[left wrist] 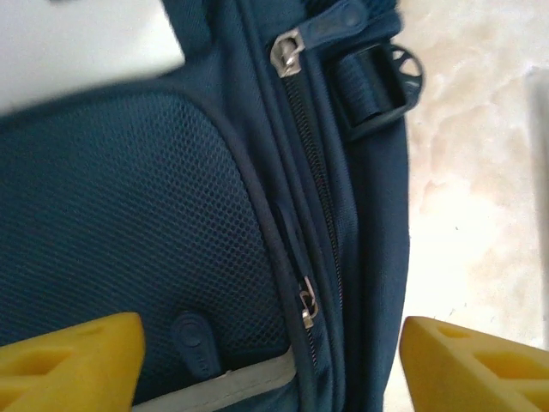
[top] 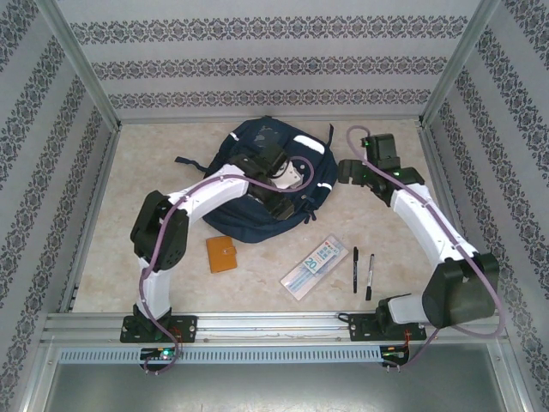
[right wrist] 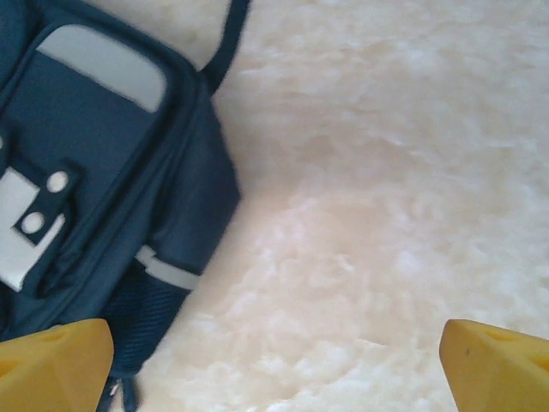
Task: Pack books, pencil case, and school supplies into a backpack
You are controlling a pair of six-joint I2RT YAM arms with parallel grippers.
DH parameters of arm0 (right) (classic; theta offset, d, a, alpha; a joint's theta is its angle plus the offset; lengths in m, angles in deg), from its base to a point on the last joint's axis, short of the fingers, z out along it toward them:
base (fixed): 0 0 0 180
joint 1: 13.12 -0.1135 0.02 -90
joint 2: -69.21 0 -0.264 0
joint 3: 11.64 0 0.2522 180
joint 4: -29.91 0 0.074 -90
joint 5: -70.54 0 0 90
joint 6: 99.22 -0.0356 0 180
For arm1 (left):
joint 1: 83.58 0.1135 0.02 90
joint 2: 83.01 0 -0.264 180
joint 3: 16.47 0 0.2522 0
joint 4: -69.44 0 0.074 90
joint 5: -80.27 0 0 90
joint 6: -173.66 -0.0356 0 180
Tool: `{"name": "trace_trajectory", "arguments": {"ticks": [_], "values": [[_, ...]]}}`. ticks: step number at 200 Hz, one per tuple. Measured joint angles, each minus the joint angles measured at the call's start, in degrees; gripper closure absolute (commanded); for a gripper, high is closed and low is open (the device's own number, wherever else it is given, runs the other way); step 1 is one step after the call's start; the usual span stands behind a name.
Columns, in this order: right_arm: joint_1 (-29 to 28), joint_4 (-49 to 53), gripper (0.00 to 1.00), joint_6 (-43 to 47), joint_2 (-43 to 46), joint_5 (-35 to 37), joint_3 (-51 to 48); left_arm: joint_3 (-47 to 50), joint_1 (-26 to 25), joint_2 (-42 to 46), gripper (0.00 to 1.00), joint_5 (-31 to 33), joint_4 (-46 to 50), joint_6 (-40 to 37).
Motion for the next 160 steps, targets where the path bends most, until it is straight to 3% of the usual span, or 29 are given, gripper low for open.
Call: {"name": "trace_trajectory", "arguments": {"ticks": [43, 94, 99, 110, 121, 145, 160], "values": [[1.2, 0.6, 0.19, 0.2, -4.5, -5.8, 0.0, -0.2, -0.8, -0.7, 0.3, 5.5, 1.4, 11.8], [1.2, 1.7, 0.19, 0.5, -10.2, -13.5, 1.6, -0.7, -2.6, -3.4, 0.31, 10.8, 3.7, 15.6], [1.2, 1.9, 0.19, 0.5, -10.6, -14.0, 1.9, -0.7, -3.0, -3.6, 0.37, 11.3, 3.9, 15.7], [1.2, 1.9, 0.2, 0.7, -11.5, -15.2, 2.5, -0.8, -3.5, -3.9, 0.63, 12.0, 4.0, 16.5], [1.1, 1.8, 0.2, 1.0, -12.3, -16.4, 3.1, -0.9, -3.7, -4.0, 0.79, 12.5, 4.2, 16.8], [0.5, 1.4, 0.2, 3.9, -14.0, -20.2, 4.0, -1.8, -4.1, -4.0, 1.0, 13.2, 5.1, 16.3], [0.0, 1.8, 0.21, 9.2, -15.9, -25.2, 4.9, -2.5, -4.0, -3.8, 1.0, 12.9, 5.8, 15.6]]}}
